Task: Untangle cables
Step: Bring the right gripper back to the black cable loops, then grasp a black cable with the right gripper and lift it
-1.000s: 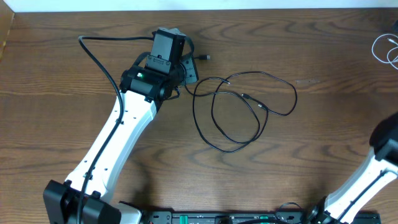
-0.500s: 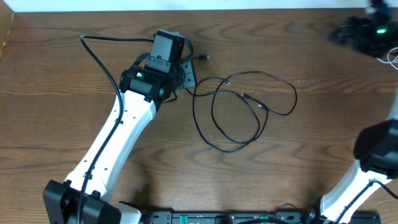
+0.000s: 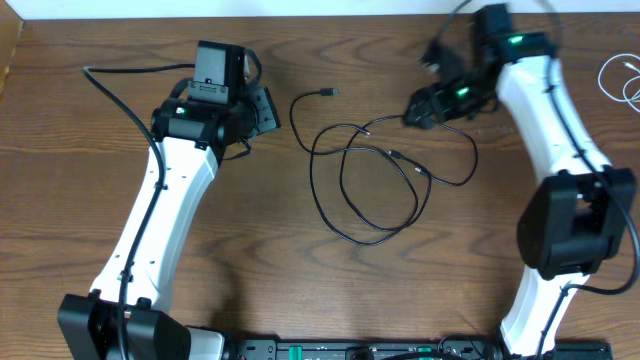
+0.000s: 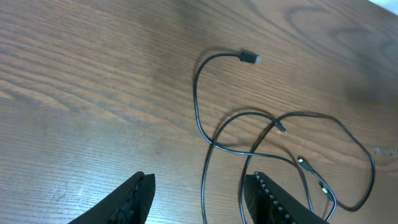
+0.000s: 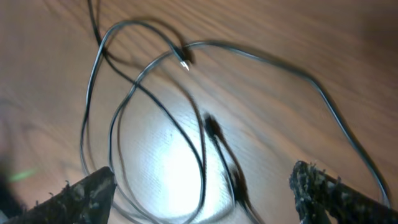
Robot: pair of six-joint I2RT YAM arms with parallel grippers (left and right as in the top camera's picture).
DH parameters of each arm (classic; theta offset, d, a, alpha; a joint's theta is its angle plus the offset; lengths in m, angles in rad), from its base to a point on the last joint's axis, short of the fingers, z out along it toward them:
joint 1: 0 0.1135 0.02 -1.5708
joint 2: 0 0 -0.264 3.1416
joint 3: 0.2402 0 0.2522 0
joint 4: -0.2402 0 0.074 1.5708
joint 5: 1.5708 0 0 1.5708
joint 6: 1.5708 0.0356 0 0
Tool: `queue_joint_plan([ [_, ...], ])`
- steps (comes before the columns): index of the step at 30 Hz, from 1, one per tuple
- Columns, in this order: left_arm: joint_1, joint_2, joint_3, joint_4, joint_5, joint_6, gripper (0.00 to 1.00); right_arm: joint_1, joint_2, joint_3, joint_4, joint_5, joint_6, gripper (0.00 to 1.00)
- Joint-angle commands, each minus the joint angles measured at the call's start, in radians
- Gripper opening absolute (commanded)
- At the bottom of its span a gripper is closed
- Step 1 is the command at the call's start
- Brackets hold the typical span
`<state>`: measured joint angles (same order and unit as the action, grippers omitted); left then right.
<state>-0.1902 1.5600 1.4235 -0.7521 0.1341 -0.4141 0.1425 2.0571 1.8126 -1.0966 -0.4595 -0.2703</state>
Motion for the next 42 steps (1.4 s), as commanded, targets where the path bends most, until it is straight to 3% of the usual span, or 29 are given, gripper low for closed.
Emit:
queue_joint_plan([
  [1, 0.018, 0.010, -0.002, -0.003, 0.020, 0.018, 0.52, 0.059, 0.007, -0.085, 0.082, 0.005, -0.055, 0.85],
  [8, 0.024, 0.010, -0.002, -0.003, 0.020, 0.018, 0.52, 0.149, 0.007, -0.241, 0.268, 0.005, -0.076, 0.82],
  [19, 0.024, 0.010, -0.002, -0.003, 0.019, 0.018, 0.52, 0.177, 0.007, -0.348, 0.378, -0.046, -0.076, 0.82],
  [25, 0.024, 0.010, -0.002, -0.002, 0.019, 0.017, 0.52, 0.191, 0.007, -0.355, 0.430, -0.154, -0.074, 0.79],
  [33, 0.024, 0.010, -0.002, -0.003, 0.019, 0.017, 0.52, 0.232, 0.027, -0.356, 0.455, -0.014, -0.067, 0.74],
  [42, 0.024, 0.010, -0.002, -0.007, 0.019, 0.017, 0.52, 0.231, 0.096, -0.355, 0.459, -0.010, -0.037, 0.64],
])
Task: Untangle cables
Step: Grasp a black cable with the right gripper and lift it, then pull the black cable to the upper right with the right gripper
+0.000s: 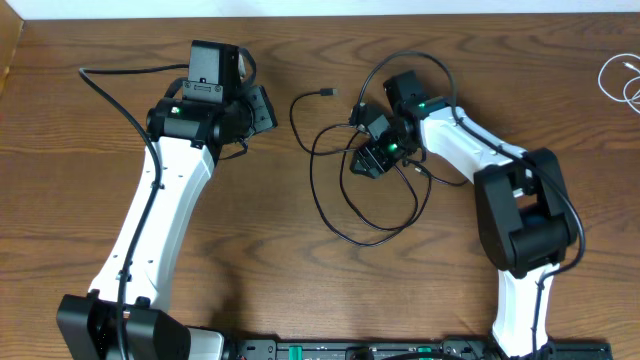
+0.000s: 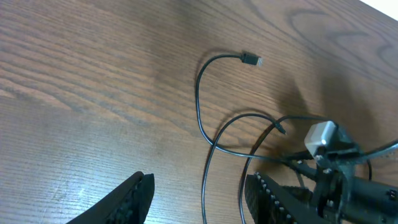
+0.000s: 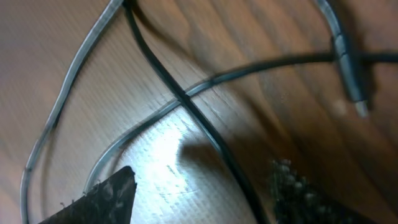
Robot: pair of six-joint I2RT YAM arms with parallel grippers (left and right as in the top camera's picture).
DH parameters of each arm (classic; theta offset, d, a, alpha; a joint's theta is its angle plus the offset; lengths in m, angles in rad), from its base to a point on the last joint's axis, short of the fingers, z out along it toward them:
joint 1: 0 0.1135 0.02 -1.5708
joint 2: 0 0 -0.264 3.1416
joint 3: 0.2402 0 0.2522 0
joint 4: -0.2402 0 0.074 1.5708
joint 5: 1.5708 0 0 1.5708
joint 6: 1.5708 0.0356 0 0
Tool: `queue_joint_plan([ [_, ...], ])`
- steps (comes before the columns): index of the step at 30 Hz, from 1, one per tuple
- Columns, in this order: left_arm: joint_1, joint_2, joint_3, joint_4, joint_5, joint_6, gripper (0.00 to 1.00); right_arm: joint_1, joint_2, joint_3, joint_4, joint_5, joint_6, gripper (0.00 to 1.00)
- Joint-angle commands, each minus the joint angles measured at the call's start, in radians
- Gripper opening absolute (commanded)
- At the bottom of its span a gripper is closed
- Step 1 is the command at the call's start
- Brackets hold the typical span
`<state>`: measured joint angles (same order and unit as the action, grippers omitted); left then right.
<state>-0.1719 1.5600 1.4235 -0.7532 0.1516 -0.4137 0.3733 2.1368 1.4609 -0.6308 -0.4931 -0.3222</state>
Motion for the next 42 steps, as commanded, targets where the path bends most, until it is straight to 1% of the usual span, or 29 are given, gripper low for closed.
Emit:
queue_joint_plan([
  [1, 0.005, 0.010, -0.002, -0.005, 0.002, 0.017, 0.52, 0.000, 0.016, -0.003, -0.004, 0.024, 0.015, 0.63],
  [5, 0.005, 0.010, -0.002, -0.005, 0.001, 0.017, 0.52, -0.003, 0.016, -0.002, -0.004, 0.024, 0.038, 0.61],
  [10, 0.005, 0.010, -0.002, -0.005, 0.001, 0.017, 0.53, -0.009, 0.016, -0.002, -0.013, 0.024, 0.112, 0.52],
  [11, 0.005, 0.010, -0.002, -0.005, 0.001, 0.017, 0.53, -0.009, 0.016, -0.002, -0.016, 0.024, 0.135, 0.45],
  [14, 0.005, 0.011, -0.002, -0.005, 0.002, 0.016, 0.53, -0.009, 0.016, -0.002, -0.014, 0.023, 0.188, 0.15],
  [16, 0.005, 0.012, -0.002, -0.005, 0.002, 0.016, 0.53, -0.013, 0.012, 0.007, -0.013, 0.023, 0.231, 0.01],
  [19, 0.004, 0.016, -0.002, -0.005, 0.002, 0.016, 0.53, -0.023, -0.005, 0.039, -0.028, 0.009, 0.283, 0.01],
  [22, -0.002, 0.017, -0.002, -0.005, 0.002, 0.017, 0.53, -0.033, -0.051, 0.093, -0.064, -0.008, 0.299, 0.01],
  [25, -0.008, 0.017, -0.002, -0.002, 0.001, 0.017, 0.53, -0.042, -0.107, 0.166, -0.096, -0.014, 0.312, 0.01],
  [32, -0.015, 0.018, -0.002, 0.002, -0.005, 0.017, 0.52, -0.087, -0.273, 0.355, -0.108, 0.000, 0.431, 0.01],
  [35, -0.015, 0.018, -0.002, 0.002, -0.005, 0.017, 0.52, -0.122, -0.347, 0.427, -0.081, 0.040, 0.484, 0.01],
  [37, -0.015, 0.018, -0.002, 0.003, -0.005, 0.017, 0.52, -0.136, -0.379, 0.446, -0.056, 0.052, 0.486, 0.01],
  [39, -0.015, 0.018, -0.002, 0.002, -0.005, 0.017, 0.52, -0.161, -0.428, 0.460, -0.017, 0.106, 0.489, 0.01],
  [42, -0.015, 0.018, -0.002, -0.002, -0.005, 0.017, 0.52, -0.195, -0.481, 0.460, 0.011, 0.212, 0.537, 0.01],
])
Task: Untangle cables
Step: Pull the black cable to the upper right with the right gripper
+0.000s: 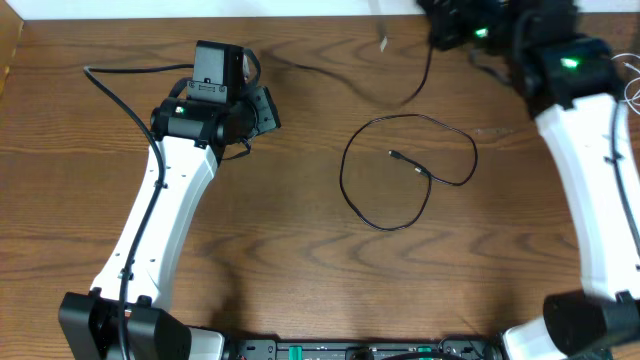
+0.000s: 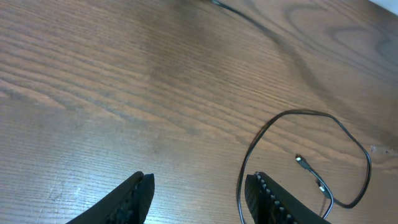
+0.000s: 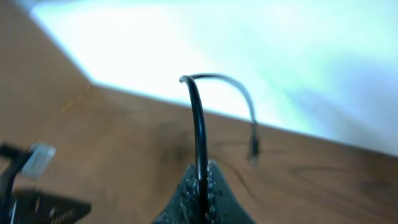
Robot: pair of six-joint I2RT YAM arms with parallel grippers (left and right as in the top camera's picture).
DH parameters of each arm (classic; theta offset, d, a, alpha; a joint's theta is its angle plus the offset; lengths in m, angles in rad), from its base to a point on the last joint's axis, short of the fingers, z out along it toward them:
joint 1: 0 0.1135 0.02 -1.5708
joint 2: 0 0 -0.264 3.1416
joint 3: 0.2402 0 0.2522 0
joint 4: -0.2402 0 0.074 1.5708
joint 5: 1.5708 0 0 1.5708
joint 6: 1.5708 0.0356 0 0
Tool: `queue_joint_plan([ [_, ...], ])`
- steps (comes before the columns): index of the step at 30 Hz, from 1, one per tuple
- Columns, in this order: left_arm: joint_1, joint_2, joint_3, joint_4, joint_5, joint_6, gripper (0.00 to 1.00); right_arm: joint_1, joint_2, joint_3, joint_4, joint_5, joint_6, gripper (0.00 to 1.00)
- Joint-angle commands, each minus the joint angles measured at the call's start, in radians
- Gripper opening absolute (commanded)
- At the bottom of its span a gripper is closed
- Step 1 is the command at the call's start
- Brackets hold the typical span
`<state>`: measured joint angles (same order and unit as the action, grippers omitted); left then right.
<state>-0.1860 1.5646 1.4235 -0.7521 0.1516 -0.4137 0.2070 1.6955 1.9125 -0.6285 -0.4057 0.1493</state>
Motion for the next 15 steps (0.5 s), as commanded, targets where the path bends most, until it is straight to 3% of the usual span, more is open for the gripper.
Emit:
queue_joint_plan([
  [1, -0.001, 0.013, -0.003, -0.005, -0.005, 0.017, 0.53, -0.054, -0.068, 0.008, 0.009, 0.172, 0.076, 0.01],
  [15, -0.011, 0.018, -0.008, -0.006, -0.003, 0.017, 0.53, -0.354, -0.172, 0.008, 0.007, 0.243, 0.153, 0.01],
])
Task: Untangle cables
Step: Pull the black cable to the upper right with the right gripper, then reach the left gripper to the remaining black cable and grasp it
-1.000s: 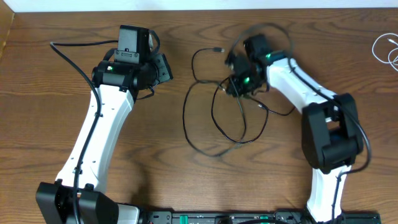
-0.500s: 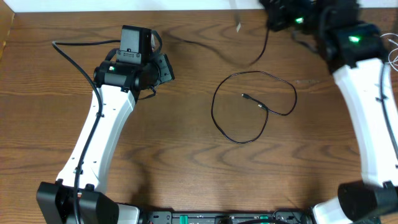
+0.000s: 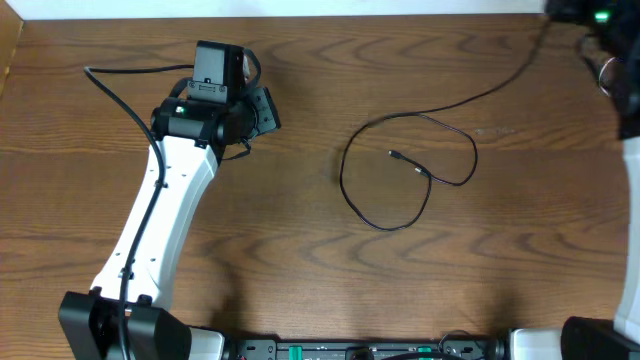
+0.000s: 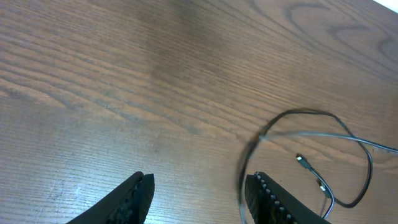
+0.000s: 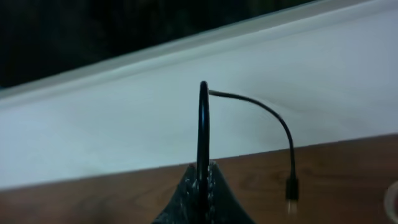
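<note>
My right gripper [image 5: 202,177] is shut on a black cable [image 5: 203,124]. The cable rises from the fingers, bends over, and ends in a hanging connector [image 5: 291,186]. In the overhead view this held cable [image 3: 490,90] slants from the top right corner down to the table's middle. Its tail crosses the top of a second black cable [image 3: 400,225], which lies in a loop with a connector [image 3: 392,154] inside. The left gripper [image 4: 199,199] is open and empty, hovering left of the loop [image 4: 360,155]. The held cable's tail [image 4: 323,135] looks blurred there.
A white cable [image 3: 603,70] lies at the far right edge, partly behind my right arm [image 3: 630,160]. The left arm [image 3: 170,190] stretches from the front left toward the back. The table's back edge meets a white wall [image 5: 186,124].
My right gripper has moved further right to the overhead view's top corner with the black cable. The cable's tail now trails across the top of the looped cable. The left arm is unchanged.
Two black cables lay tangled mid-table while my right gripper hovered open at the back right. It was then down among the crossings. By the last moment it was shut on one cable, high at the back, leaving one loop. Now it holds that cable further right.
</note>
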Robot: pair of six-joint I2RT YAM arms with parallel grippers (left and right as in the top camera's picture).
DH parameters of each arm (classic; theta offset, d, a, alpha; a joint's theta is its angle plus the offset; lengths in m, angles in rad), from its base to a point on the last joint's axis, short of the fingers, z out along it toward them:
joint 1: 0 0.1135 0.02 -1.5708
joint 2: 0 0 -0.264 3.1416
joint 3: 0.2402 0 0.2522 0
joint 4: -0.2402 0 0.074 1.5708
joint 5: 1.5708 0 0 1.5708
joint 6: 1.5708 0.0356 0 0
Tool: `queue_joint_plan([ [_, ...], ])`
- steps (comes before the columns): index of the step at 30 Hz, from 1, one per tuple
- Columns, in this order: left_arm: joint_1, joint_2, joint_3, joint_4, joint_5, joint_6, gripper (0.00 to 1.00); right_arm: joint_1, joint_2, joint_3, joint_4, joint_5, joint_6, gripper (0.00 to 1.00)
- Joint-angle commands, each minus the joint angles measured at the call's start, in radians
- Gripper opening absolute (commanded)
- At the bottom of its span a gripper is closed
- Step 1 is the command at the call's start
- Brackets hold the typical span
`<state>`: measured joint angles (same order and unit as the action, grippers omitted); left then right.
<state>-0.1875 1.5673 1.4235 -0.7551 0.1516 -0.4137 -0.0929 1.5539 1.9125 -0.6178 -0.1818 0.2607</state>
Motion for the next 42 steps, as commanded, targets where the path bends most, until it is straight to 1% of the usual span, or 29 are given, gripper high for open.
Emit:
queue_joint_plan([
  [1, -0.016, 0.015, -0.008, -0.003, 0.000, 0.021, 0.52, -0.077, -0.030, 0.008, -0.007, 0.018, 0.059, 0.01],
  [5, -0.061, 0.016, -0.008, -0.003, 0.006, 0.067, 0.53, -0.139, -0.030, 0.008, -0.024, 0.014, 0.076, 0.01],
  [9, -0.120, 0.033, -0.009, -0.002, 0.006, 0.073, 0.52, -0.164, -0.030, 0.008, -0.030, 0.011, 0.079, 0.01],
  [15, -0.222, 0.141, -0.009, -0.003, 0.006, 0.073, 0.52, -0.206, -0.030, 0.011, -0.025, 0.098, 0.064, 0.01],
  [19, -0.265, 0.194, -0.009, 0.013, 0.024, 0.073, 0.51, -0.294, -0.031, 0.030, -0.029, 0.103, 0.045, 0.01],
  [24, -0.313, 0.245, -0.009, 0.053, 0.025, 0.073, 0.51, -0.422, -0.032, 0.076, -0.038, 0.005, 0.046, 0.01],
  [28, -0.351, 0.291, -0.009, 0.081, 0.025, 0.071, 0.51, -0.489, -0.032, 0.090, -0.036, -0.013, 0.047, 0.01],
  [29, -0.360, 0.305, -0.009, 0.086, 0.025, 0.068, 0.51, -0.498, -0.032, 0.090, -0.037, -0.012, 0.043, 0.01],
  [33, -0.384, 0.356, -0.009, 0.109, 0.034, 0.050, 0.51, -0.512, -0.030, 0.090, -0.048, 0.013, -0.049, 0.01],
  [37, -0.401, 0.404, -0.009, 0.121, 0.050, 0.050, 0.51, -0.523, -0.030, 0.090, 0.003, 0.137, -0.092, 0.01],
  [42, -0.418, 0.457, -0.009, 0.125, 0.051, 0.050, 0.51, -0.534, -0.030, 0.108, 0.051, 0.140, -0.090, 0.01],
])
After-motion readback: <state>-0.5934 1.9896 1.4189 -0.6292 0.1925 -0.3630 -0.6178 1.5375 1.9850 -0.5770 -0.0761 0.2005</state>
